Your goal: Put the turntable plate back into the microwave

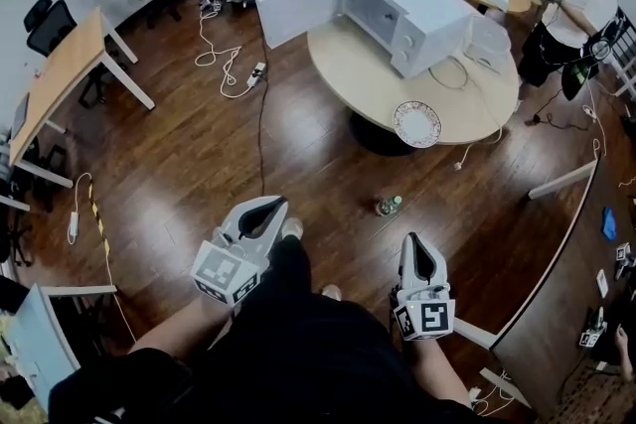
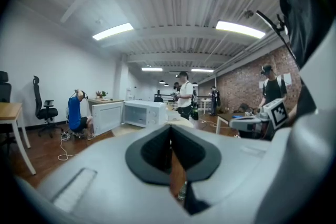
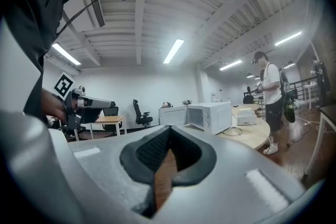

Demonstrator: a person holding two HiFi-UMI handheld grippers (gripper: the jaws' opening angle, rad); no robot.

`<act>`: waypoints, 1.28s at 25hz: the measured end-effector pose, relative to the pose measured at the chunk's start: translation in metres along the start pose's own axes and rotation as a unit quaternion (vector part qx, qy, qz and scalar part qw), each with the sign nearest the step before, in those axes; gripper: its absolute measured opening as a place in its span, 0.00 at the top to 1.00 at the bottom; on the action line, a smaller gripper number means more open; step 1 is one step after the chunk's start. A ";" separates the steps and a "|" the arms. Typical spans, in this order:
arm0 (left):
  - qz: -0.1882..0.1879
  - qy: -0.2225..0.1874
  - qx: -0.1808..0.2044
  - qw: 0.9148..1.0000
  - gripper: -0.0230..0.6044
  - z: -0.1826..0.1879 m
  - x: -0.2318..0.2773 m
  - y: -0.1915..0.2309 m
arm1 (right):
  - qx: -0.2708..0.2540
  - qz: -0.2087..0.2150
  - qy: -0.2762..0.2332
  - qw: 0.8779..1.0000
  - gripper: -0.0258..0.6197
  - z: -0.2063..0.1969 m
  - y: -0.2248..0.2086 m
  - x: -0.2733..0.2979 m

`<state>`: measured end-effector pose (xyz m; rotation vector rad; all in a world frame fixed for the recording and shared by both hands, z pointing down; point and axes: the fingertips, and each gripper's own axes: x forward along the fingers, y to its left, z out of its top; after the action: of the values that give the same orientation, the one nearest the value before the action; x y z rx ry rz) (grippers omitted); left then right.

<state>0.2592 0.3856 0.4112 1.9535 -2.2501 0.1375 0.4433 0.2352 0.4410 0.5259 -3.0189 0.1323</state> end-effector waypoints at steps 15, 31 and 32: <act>-0.028 -0.013 0.001 1.000 0.96 0.024 0.096 0.129 | -0.004 -0.036 0.011 0.999 0.96 0.007 -0.013 0.126; -0.069 -0.033 0.005 0.997 0.96 0.049 0.135 0.253 | -0.030 -0.057 -0.002 0.998 0.96 0.046 0.032 0.253; -0.072 -0.034 0.005 0.997 0.96 0.050 0.138 0.258 | -0.034 -0.057 -0.001 0.998 0.96 0.047 0.035 0.255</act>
<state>-0.0178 0.2794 0.3957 2.1474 -2.1428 0.0672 0.1887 0.1785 0.4144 0.6893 -2.9745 0.0224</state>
